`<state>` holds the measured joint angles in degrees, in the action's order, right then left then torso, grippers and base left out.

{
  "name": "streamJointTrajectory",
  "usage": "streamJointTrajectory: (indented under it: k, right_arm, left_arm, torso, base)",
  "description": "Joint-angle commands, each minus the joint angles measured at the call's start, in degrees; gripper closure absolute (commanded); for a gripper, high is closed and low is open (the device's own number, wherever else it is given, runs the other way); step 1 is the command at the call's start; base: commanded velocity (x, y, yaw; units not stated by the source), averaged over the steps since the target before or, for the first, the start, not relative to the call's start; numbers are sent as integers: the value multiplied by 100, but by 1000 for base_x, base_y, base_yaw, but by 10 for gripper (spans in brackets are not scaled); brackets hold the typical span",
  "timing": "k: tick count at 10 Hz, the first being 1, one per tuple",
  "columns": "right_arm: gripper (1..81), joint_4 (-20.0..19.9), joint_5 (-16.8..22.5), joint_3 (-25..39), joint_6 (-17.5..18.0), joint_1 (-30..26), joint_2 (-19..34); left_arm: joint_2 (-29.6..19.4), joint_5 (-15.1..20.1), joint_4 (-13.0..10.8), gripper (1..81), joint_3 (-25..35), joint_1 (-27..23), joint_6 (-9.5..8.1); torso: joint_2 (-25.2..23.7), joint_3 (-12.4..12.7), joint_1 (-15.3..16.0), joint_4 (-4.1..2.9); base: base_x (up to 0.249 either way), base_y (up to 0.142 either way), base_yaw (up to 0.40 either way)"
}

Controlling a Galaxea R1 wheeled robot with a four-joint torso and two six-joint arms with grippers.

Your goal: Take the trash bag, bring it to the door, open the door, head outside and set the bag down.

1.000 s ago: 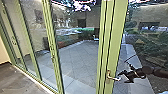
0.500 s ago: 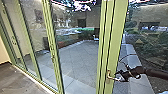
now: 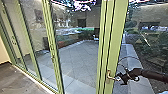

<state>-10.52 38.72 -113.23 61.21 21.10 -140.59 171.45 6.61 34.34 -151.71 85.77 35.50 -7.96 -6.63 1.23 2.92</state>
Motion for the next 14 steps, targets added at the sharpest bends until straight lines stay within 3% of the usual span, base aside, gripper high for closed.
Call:
streamJointTrajectory:
  k: [1,6,11,14]
  right_arm:
    - [10,-248,382,-488,40,-787,-296]
    - [10,-240,821,-989,180,-418,-656]
    - [10,7,1014,-1964,146,259,-1201]
    - [10,58,1068,-2044,137,540,-1403]
  left_arm:
    - [13,491,73,811,19,-258,-8]
    - [83,499,56,811,-122,-232,-7]
    - [127,491,55,811,-122,-232,10]
    - [127,499,46,811,-122,-232,10]
  torso:
    - [0,0,0,0]
    - [0,0,2,0]
    - [-2,2,-2,0]
    - [-5,6,-9,0]
  base:
    - [0,0,0]
    - [0,0,0]
    - [0,0,0]
    - [0,0,0]
